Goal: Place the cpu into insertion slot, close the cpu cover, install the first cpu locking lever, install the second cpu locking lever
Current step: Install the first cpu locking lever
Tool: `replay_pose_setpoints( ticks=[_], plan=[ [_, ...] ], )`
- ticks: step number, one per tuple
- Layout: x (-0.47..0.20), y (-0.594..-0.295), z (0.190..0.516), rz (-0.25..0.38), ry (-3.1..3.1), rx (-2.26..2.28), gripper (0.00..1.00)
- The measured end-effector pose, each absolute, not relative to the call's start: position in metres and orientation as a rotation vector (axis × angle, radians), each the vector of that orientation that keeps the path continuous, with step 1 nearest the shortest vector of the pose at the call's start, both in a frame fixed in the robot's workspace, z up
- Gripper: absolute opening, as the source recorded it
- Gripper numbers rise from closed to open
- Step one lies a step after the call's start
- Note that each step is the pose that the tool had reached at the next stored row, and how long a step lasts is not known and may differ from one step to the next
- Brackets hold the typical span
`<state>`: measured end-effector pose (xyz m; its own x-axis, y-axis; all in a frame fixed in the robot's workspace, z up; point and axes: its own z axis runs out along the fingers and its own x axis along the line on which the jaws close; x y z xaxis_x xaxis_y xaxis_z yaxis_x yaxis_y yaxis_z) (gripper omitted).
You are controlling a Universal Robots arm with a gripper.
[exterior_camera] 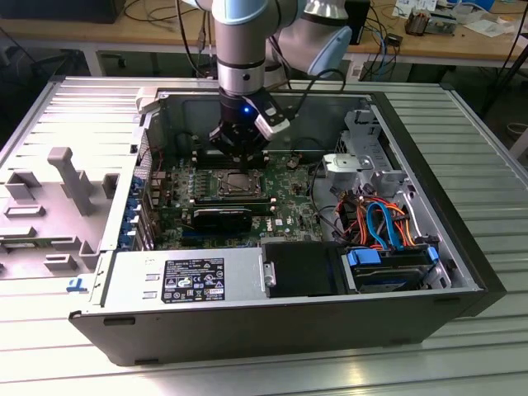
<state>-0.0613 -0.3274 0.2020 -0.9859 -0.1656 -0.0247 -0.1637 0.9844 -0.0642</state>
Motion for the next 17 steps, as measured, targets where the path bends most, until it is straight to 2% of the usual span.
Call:
replay_pose_setpoints(
  ticks=[7,8,9,17],
  plan=[
    [-0.058,-0.323,0.204,-0.103,3.099,-0.296,0.11],
    [-0.057,-0.325,0.208,-0.038,3.092,-0.3,0.11],
    [-0.057,-0.336,0.207,-0.013,3.091,-0.3,0.11],
    [-0.057,-0.332,0.207,-0.013,3.09,-0.306,0.11]
  ],
)
